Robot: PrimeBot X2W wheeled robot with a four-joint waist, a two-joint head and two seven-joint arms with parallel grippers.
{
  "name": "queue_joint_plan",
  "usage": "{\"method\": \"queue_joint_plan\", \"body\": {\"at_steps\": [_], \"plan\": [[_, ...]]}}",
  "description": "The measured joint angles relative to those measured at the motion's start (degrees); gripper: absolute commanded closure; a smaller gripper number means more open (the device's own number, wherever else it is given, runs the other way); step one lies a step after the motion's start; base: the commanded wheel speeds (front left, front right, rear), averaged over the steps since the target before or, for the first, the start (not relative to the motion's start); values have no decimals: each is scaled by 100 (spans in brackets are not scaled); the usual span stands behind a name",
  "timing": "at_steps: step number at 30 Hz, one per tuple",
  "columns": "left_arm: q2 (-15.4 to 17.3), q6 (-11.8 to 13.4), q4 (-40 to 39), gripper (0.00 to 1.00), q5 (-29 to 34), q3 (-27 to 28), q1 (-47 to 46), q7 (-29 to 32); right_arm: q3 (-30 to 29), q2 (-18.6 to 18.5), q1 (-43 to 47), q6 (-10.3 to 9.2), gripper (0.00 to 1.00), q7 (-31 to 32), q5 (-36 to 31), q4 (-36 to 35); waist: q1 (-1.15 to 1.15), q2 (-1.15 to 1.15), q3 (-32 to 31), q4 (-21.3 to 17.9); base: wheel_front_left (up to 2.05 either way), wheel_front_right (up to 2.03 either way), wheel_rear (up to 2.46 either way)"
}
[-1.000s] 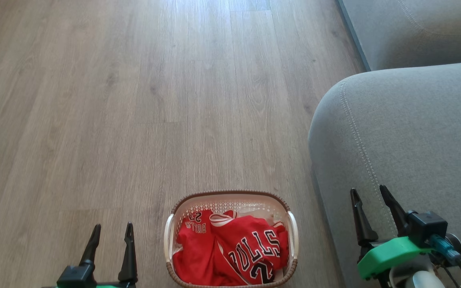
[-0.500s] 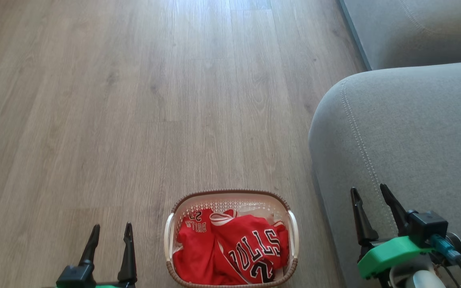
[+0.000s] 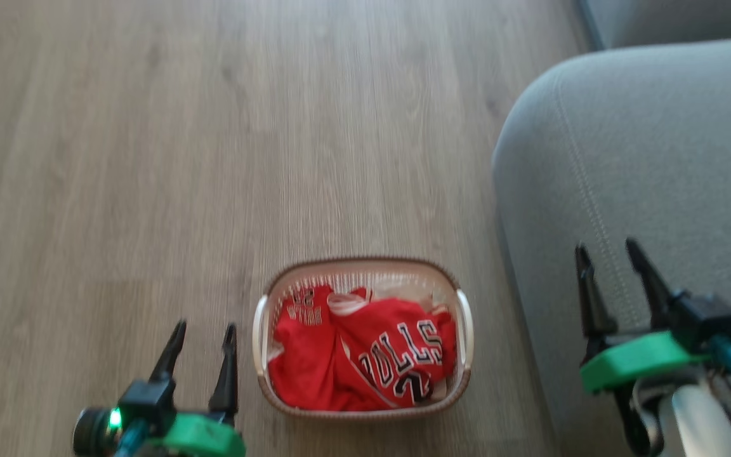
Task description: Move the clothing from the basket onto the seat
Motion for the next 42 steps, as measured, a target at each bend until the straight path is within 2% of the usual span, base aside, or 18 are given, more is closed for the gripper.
{"method": "queue_joint_plan", "body": {"at_steps": [10,26,34,42], "plan": [[-5,-152,714,0,82,-392,-1238,-1,-223,0,-884,1,0,-1,-114,-571,0,0,1084,-145,0,0,0],[-24,-452,2848,0,174,-1599,-3406,-2,-410,-1,-1939,1,0,-18,-151,-1419,0,0,2790,-550,0,0,0],[-30,-581,3563,0,-125,-2243,-4214,67,-264,-2,-2292,1,0,-19,-151,-1749,0,0,3439,-698,0,0,0],[-27,-655,3798,0,-527,-2963,-4835,377,-133,-3,-2309,1,0,-19,-151,-2156,1,0,3862,-854,0,0,0]]}}
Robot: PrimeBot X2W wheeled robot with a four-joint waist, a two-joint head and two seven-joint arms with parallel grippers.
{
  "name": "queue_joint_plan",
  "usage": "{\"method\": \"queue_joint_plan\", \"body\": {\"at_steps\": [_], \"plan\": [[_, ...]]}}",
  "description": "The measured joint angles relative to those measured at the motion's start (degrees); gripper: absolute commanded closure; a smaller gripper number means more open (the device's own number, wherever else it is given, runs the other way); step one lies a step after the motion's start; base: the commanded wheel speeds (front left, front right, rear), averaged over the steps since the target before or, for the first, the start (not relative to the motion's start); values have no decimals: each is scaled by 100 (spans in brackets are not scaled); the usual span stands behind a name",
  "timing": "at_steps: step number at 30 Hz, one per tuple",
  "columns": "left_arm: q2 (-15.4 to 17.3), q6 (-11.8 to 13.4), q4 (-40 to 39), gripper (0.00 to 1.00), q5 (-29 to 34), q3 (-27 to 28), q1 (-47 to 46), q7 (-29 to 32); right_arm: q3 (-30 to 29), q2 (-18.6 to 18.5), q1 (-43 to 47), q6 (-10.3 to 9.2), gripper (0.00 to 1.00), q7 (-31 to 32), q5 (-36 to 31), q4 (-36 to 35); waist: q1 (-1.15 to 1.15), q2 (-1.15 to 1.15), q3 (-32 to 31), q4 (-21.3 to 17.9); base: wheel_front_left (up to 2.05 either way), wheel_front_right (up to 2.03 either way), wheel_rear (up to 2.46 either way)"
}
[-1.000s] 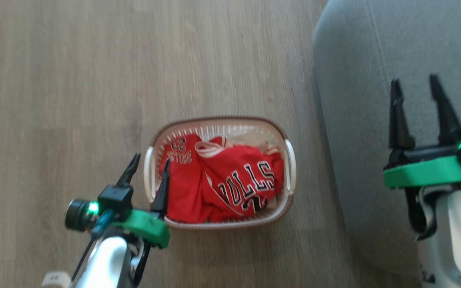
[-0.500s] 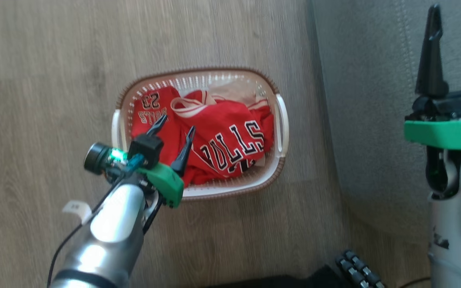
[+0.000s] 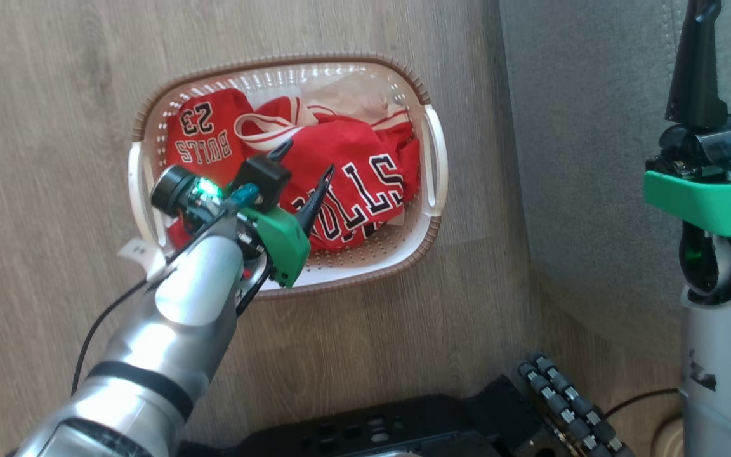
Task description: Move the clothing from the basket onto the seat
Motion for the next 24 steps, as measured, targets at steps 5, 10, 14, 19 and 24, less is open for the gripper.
{"method": "queue_joint_plan", "body": {"at_steps": [5,10,14,19,24], "plan": [[1,-47,132,0,-203,-400,-370,291,78,0,-89,0,0,0,0,-159,0,0,236,-84,0,0,0],[4,-44,323,0,-318,-550,-687,464,149,0,-175,0,0,0,1,-258,0,0,420,-152,0,0,0],[10,2,573,0,-331,-693,-967,628,196,0,-218,0,0,0,10,-298,0,0,563,-238,0,0,0],[14,60,834,0,-416,-818,-1099,877,219,0,-218,0,0,0,44,-359,0,0,681,-339,0,0,0],[16,62,973,0,-416,-1040,-1128,1105,223,0,-218,0,0,0,73,-380,0,0,735,-392,0,0,0]]}}
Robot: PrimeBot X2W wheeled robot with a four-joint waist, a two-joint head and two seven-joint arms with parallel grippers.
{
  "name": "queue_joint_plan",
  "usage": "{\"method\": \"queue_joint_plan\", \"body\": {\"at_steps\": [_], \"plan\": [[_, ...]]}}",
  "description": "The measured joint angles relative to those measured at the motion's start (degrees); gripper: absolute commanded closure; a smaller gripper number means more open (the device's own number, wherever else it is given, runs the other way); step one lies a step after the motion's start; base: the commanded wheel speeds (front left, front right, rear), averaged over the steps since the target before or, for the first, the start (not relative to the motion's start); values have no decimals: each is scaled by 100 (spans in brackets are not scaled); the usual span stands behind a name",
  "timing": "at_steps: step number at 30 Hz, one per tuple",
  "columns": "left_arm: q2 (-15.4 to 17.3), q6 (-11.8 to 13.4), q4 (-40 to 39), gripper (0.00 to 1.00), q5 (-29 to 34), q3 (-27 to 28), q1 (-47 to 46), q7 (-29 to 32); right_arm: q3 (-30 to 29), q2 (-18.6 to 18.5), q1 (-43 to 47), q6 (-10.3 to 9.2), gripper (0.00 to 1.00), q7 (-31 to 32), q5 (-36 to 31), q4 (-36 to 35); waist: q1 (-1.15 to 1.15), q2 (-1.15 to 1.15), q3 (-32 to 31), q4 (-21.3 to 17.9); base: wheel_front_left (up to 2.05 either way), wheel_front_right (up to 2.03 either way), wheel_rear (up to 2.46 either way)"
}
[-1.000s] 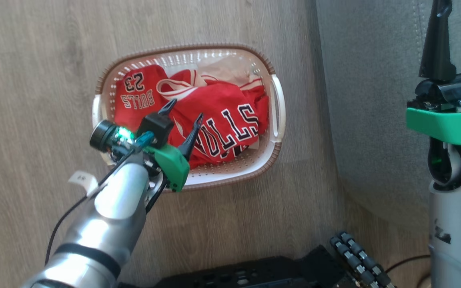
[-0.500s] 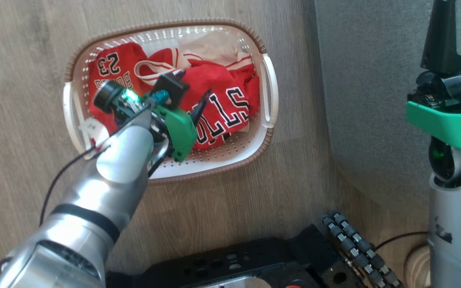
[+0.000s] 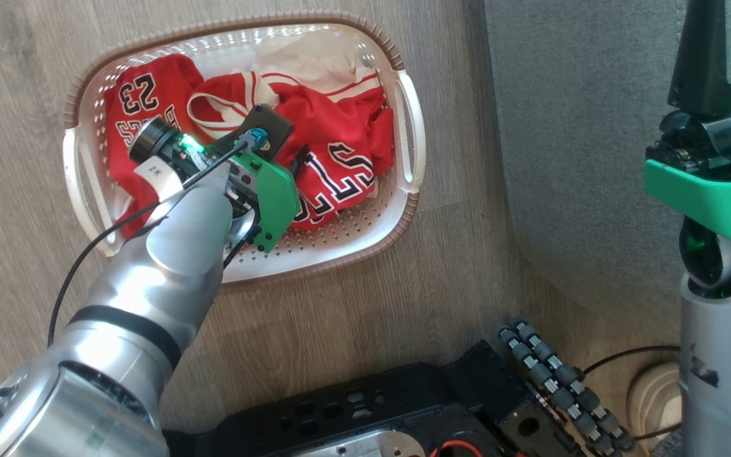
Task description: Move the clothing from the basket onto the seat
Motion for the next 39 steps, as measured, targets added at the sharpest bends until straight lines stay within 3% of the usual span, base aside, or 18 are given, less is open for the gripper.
{"method": "queue_joint_plan", "body": {"at_steps": [3,4,5,7,22,39], "plan": [[4,-1,63,0,0,-109,-9,101,8,0,-1,0,0,0,37,-5,0,0,15,-27,0,0,0],[7,-1,69,12,-1,-152,-12,145,14,0,-1,0,0,0,38,-7,0,0,20,-37,0,0,0],[8,-1,78,49,-9,-199,-12,178,21,0,-1,0,0,0,38,-7,0,0,24,-48,0,0,0],[8,-1,101,100,-51,-267,-12,271,31,0,-1,0,0,0,87,-7,0,0,24,-71,0,0,0],[16,-2,-62,100,-413,-564,36,257,-44,0,4,0,0,0,137,162,0,0,-381,8,0,0,0],[12,66,-811,100,-1418,-578,952,-533,-107,0,957,0,0,0,-126,1418,-1,0,-2177,630,0,0,0]]}}
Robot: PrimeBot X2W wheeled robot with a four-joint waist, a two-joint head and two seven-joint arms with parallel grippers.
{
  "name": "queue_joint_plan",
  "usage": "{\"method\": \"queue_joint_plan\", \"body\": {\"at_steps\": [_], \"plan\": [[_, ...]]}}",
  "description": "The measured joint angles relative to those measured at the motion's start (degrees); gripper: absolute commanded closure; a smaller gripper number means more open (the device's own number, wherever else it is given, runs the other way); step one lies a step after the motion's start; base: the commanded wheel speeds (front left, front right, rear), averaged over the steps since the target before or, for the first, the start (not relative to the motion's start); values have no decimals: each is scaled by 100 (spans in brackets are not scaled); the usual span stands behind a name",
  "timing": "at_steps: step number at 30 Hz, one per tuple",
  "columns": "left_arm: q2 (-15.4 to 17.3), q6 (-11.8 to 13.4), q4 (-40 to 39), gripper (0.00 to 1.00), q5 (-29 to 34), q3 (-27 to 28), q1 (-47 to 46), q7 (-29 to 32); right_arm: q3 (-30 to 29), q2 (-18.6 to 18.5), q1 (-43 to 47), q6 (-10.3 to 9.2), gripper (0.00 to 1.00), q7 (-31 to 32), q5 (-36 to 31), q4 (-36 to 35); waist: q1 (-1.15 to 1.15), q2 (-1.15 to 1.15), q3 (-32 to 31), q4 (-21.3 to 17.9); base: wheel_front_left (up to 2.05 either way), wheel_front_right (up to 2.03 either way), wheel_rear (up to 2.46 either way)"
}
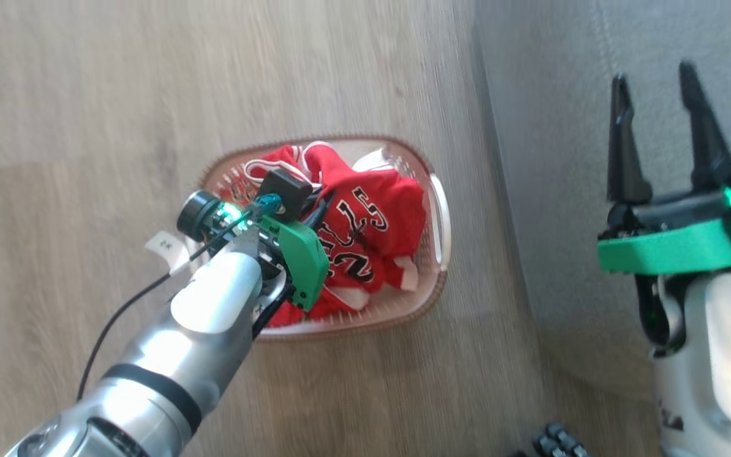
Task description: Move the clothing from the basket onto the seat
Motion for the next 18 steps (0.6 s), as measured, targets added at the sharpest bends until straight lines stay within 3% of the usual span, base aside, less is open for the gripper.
{"method": "queue_joint_plan", "body": {"at_steps": [18], "plan": [[-13,175,-637,100,-780,25,470,-93,-91,2,1650,0,0,1,-87,976,0,0,-2536,460,0,0,0]]}}
